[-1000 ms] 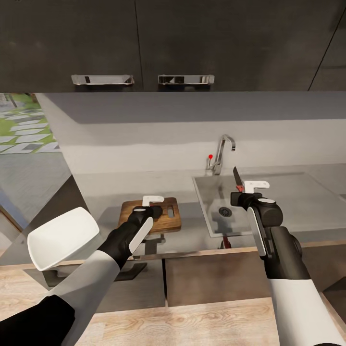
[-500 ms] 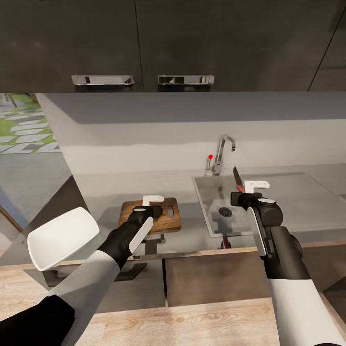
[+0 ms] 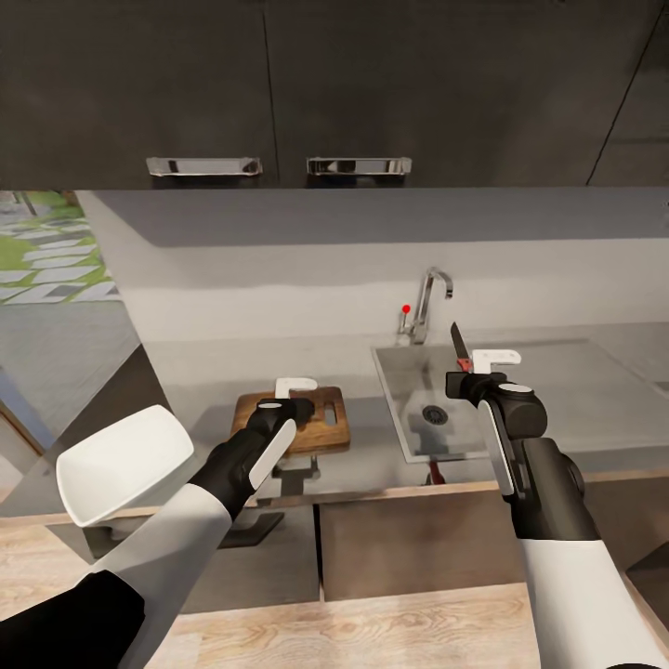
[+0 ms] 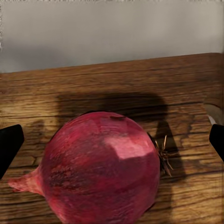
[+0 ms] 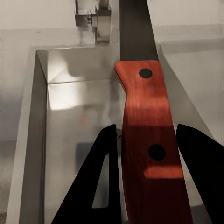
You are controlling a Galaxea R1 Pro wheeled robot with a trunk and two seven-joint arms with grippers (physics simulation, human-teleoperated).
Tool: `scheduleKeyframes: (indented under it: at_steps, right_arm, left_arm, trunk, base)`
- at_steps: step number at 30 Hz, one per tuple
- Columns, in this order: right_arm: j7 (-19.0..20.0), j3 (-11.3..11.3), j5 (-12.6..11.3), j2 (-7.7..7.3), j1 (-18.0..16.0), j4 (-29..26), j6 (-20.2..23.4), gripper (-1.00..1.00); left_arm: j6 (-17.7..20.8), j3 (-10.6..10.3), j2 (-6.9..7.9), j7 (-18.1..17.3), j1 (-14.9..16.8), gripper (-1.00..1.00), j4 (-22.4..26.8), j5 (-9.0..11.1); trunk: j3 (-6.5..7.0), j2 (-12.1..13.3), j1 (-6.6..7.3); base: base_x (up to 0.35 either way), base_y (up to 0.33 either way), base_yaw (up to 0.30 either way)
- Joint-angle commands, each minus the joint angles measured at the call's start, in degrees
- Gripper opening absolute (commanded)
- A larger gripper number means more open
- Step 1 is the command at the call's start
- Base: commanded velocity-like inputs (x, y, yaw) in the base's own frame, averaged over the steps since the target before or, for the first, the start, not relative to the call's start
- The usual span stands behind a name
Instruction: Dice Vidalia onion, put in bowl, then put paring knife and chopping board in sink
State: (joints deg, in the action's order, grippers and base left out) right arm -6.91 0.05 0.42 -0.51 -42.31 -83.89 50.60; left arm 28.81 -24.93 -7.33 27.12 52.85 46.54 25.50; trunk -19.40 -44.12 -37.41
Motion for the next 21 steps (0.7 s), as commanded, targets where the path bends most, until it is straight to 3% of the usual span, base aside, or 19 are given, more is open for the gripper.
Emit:
scheduleKeyframes:
  at_steps: [1,9,21]
  right_arm:
    - [-0.12,0.08,0.02,-0.02,-0.05,-0.05,0.29,-1.00]
    - [-0.12,0.13,0.02,-0.02,-0.05,-0.05,0.30,-1.00]
    - [-0.12,0.11,0.02,-0.02,-0.05,-0.05,0.32,-1.00]
  left_arm:
    - [0.10,-0.21,0.03,0.57,0.06,1.00,0.05,0.61]
    - [0.10,-0.21,0.03,0.57,0.06,1.00,0.12,0.59]
    - [0.10,-0.21,0.03,0.57,0.06,1.00,0.13,0.60]
  trunk:
    - [0.02,-0.06,-0.01]
    - [0.72,-0.06,-0.01]
    - [0.87,-0.06,-0.01]
  base:
    - [0.000,0.000,0.000]
    - [-0.022,0.000,0.000]
    - [-0.321,0.000,0.000]
